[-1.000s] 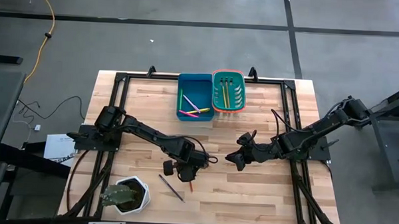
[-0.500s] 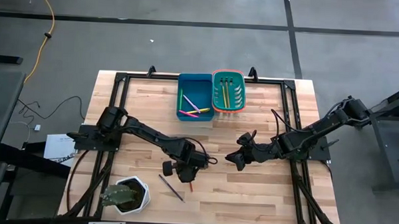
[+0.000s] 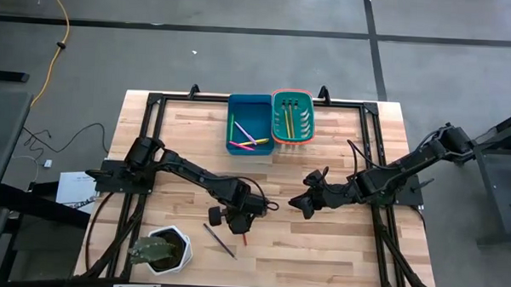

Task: Sort pens & pencils
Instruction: Put the red pencil into the green bin

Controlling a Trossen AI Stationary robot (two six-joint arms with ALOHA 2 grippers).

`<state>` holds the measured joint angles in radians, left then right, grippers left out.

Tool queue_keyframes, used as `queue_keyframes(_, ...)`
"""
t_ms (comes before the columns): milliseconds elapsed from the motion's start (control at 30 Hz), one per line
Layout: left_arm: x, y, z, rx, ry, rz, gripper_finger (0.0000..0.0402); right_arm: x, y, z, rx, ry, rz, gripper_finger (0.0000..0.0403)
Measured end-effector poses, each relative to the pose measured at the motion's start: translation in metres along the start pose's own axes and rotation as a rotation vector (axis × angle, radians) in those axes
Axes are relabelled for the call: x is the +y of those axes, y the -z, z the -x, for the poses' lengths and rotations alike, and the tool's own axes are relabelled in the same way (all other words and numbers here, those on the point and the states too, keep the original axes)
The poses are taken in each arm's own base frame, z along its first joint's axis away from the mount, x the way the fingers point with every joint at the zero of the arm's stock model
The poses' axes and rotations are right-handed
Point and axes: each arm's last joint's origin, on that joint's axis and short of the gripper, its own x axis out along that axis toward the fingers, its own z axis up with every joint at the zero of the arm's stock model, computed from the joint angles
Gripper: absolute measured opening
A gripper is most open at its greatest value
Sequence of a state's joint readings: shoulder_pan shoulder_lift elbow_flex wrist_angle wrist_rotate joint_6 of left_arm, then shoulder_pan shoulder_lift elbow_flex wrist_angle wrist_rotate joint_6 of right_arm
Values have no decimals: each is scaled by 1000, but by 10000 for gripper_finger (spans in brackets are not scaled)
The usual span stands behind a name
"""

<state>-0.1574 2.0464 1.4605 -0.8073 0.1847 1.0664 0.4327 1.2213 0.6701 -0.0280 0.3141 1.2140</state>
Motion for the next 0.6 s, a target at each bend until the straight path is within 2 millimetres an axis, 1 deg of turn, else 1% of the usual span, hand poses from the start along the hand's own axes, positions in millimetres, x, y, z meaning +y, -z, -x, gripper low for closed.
queue_keyframes(600,0,0,0,4,-4,0,53,-1,0,0,2,5,1,87)
